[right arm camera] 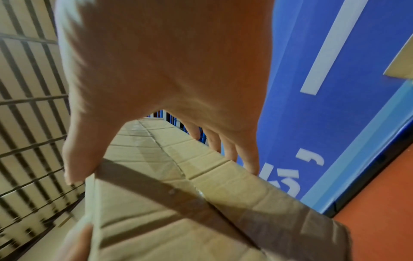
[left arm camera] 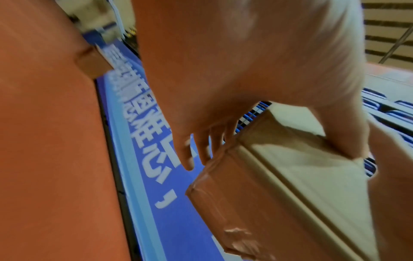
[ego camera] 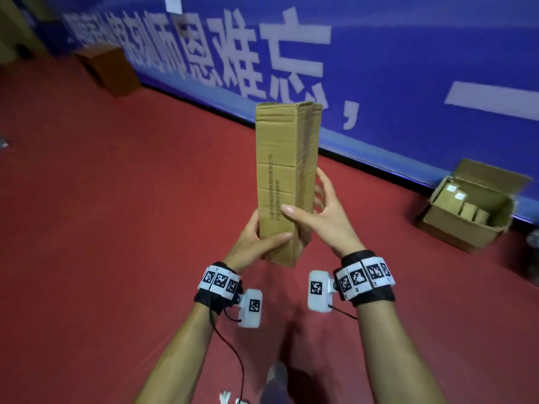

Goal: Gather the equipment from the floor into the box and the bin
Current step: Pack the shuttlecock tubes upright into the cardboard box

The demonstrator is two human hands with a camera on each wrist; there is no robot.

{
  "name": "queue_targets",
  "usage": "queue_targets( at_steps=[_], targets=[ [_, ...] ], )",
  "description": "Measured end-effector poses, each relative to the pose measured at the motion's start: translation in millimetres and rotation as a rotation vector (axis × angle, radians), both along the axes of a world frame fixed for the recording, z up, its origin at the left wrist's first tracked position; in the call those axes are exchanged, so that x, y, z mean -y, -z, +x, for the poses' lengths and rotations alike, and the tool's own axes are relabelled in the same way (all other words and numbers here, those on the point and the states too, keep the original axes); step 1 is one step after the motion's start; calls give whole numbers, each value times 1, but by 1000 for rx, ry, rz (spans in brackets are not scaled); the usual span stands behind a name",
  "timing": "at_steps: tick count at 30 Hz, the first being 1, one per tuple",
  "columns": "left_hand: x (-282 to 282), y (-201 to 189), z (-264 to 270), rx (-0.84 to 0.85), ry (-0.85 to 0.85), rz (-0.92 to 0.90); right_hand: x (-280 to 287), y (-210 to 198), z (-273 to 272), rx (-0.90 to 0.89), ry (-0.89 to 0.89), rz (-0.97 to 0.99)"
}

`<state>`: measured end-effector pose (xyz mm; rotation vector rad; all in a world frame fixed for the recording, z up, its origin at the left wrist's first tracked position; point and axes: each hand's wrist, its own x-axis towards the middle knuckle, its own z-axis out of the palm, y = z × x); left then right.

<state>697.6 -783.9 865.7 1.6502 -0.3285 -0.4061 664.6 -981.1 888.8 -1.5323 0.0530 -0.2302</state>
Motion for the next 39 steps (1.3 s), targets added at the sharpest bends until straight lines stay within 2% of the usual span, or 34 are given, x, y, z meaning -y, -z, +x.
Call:
queue_targets(
  at_steps=[8, 13, 17, 21, 24, 28, 34, 39],
  targets=[
    [73, 5, 113, -9, 443, 42, 42, -6, 31, 84, 301, 22],
    [124, 7, 137, -2, 628, 39, 63, 1, 31, 96, 512, 17],
    [184, 16, 147, 68, 697, 32, 96, 10, 26, 73, 721, 30],
    [264, 23, 141, 251, 681, 95, 141, 13, 17, 40, 851, -55],
    [328, 26, 131, 412, 648, 218, 183, 16, 15, 30, 934, -59],
    [417, 35, 124, 504, 667, 245, 260, 24, 17, 9, 1079, -27],
    [549, 35, 154, 476, 776, 269, 394, 18, 33, 14, 1121, -21],
    [628, 20, 198, 462, 884, 230, 491, 8, 58, 43, 1145, 20]
  ],
)
